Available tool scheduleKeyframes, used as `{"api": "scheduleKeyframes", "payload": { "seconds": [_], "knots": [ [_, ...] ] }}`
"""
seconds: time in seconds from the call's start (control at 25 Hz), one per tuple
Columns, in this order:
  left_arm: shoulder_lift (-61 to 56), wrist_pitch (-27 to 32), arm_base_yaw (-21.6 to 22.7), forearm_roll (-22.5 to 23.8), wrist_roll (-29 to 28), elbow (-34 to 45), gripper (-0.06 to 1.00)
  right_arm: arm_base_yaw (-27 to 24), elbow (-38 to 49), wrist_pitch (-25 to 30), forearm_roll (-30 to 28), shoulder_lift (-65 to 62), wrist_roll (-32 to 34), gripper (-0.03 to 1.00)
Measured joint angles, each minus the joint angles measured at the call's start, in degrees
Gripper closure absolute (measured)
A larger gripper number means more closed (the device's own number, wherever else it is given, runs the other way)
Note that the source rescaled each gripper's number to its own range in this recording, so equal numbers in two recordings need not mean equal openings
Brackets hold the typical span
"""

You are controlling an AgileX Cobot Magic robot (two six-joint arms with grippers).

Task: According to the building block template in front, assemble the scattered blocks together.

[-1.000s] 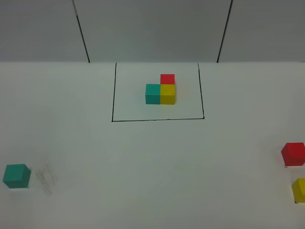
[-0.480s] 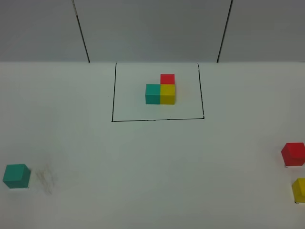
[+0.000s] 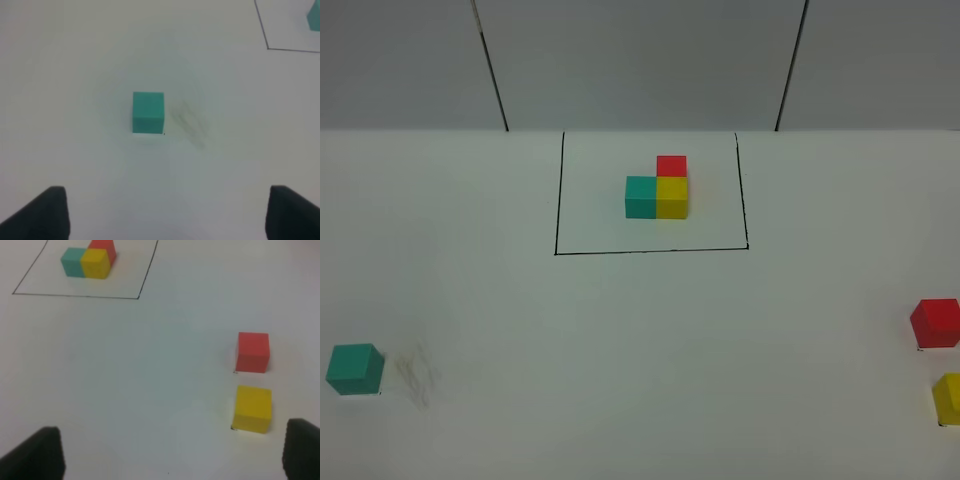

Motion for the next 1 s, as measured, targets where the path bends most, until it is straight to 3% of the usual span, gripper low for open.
{"api": "scheduleKeyframes", "payload": {
  "seconds": [0.16, 0.44, 0.72, 1.0],
  "knots": [
    [10.5, -1.2, 0.0, 5.4, -6.2, -3.3, 0.14, 0.0, 0.0, 0.0, 0.0, 0.0, 0.0, 0.21],
    [37.1, -4.0, 0.0, 11.0, -7.2, -11.4, 0.14, 0.0, 0.0, 0.0, 0.0, 0.0, 0.0, 0.21],
    [59.4, -8.7, 0.0, 11.4, -7.1, -17.0, 0.14, 0.0, 0.0, 0.0, 0.0, 0.0, 0.0, 0.21],
    [70.5, -16.2, 0.0, 8.4, -7.1, -16.9, 0.14, 0.0, 0.0, 0.0, 0.0, 0.0, 0.0, 0.21]
  ]
}}
